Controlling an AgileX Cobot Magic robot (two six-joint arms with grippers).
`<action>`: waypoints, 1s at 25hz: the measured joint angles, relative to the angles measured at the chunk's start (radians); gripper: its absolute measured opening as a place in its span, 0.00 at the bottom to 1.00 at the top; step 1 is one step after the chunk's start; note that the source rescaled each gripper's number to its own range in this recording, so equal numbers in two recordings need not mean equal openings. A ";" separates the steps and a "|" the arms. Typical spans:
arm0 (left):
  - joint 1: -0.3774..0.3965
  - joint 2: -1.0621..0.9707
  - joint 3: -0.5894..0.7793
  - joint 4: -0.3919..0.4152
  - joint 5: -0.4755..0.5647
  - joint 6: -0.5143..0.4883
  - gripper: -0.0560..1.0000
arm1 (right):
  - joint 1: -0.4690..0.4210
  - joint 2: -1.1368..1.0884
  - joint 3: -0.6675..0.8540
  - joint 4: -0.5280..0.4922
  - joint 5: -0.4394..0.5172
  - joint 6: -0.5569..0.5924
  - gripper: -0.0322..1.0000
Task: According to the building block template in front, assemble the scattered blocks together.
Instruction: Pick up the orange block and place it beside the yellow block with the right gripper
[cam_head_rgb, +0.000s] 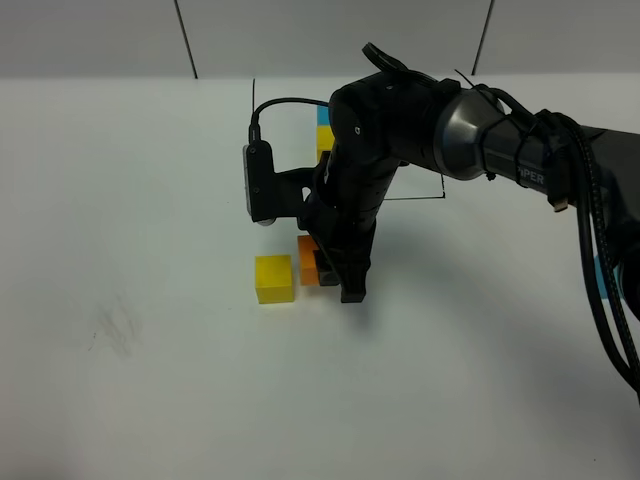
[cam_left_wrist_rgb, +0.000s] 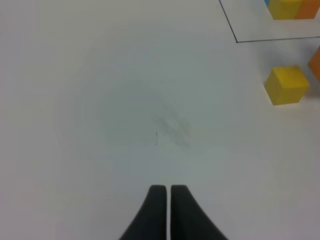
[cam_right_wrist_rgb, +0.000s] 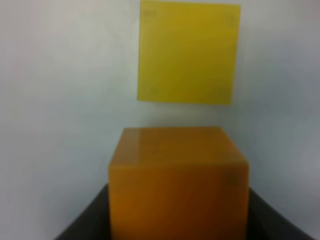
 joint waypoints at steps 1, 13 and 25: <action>0.000 0.000 0.000 0.000 0.000 0.000 0.05 | 0.000 0.002 0.000 0.001 -0.005 0.000 0.53; 0.000 0.000 0.000 0.000 0.000 0.000 0.05 | 0.000 0.006 0.000 0.022 -0.029 0.000 0.53; 0.000 0.000 0.000 0.000 0.000 0.000 0.05 | 0.000 0.014 0.000 0.026 -0.035 0.000 0.53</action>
